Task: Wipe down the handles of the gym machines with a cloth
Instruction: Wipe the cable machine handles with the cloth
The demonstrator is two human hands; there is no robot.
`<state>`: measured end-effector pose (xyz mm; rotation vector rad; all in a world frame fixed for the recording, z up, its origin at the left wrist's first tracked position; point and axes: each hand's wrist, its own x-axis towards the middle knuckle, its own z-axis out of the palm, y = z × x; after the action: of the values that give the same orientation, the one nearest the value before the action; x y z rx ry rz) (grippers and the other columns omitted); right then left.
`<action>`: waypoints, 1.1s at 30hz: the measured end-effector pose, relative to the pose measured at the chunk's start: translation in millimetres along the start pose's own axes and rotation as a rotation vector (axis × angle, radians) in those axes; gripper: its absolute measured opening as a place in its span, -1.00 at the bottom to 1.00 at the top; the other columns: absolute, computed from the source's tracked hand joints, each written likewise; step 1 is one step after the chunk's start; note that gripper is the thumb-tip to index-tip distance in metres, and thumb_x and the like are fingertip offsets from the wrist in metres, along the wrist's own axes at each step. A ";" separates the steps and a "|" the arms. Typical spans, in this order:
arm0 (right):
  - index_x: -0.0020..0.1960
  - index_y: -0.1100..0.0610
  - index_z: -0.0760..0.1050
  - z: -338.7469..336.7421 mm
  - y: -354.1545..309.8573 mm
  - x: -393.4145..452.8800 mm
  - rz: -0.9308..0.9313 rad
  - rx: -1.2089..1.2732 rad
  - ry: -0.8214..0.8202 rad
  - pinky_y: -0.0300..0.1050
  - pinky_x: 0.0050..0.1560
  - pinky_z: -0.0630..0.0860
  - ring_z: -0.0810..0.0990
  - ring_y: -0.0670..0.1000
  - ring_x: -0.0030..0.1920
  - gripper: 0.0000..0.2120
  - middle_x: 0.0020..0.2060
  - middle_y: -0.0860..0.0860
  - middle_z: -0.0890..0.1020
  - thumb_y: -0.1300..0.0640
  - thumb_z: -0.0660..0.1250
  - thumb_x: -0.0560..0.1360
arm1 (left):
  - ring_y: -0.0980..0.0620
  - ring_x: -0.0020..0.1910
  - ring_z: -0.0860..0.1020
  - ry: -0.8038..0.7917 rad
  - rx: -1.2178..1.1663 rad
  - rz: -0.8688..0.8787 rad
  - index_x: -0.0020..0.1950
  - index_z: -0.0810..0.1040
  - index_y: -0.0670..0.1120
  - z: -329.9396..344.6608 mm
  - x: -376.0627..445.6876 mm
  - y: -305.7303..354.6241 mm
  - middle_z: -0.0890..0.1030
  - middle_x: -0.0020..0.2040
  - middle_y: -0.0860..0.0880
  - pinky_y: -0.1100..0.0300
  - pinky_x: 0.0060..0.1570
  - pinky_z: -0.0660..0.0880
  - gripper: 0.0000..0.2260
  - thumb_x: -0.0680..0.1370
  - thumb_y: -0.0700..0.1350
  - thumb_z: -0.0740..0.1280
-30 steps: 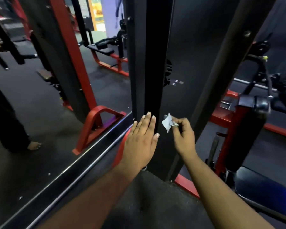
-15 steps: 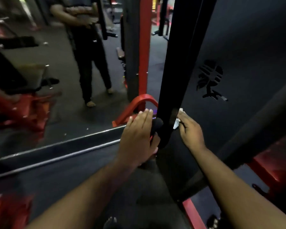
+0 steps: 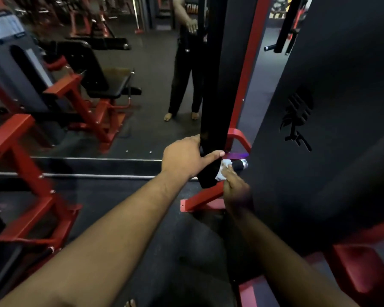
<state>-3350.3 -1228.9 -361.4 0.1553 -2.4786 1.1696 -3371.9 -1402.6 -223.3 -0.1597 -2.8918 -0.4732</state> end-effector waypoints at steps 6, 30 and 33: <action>0.35 0.19 0.58 -31.7 21.5 47.9 0.145 -0.051 0.175 0.02 0.50 0.33 0.48 0.13 0.43 -0.55 0.36 0.18 0.57 0.43 0.19 0.54 | -0.03 -0.06 0.61 0.070 0.103 0.030 -0.22 0.32 0.11 6.1 1.0 3.0 0.50 -0.21 0.11 0.13 -0.27 0.34 -0.50 0.46 0.54 0.21; 0.50 0.16 0.42 -1.6 8.5 12.6 -0.073 -0.123 -0.099 -0.01 0.59 0.18 0.16 -0.03 0.57 -0.55 0.53 0.06 0.37 0.34 0.15 0.64 | -0.16 0.65 0.08 0.147 0.398 -0.012 0.66 0.10 -0.18 27.9 -14.9 3.1 0.20 0.64 -0.16 -0.31 0.56 0.03 -0.18 0.62 0.41 -0.11; 0.39 0.29 0.52 -8.5 7.0 2.6 -0.174 -0.086 -0.110 -0.23 0.51 0.18 0.37 0.09 0.49 -0.59 0.43 0.15 0.47 0.37 0.18 0.57 | -0.15 0.64 0.11 0.142 0.386 -0.023 0.65 0.13 -0.20 32.1 -15.7 5.7 0.24 0.63 -0.16 -0.24 0.58 0.05 -0.22 0.65 0.37 -0.09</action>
<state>-3351.9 -1217.7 -360.5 0.4122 -2.5452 1.0051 -3361.9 -1387.9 -254.7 -0.0302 -2.7813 0.0730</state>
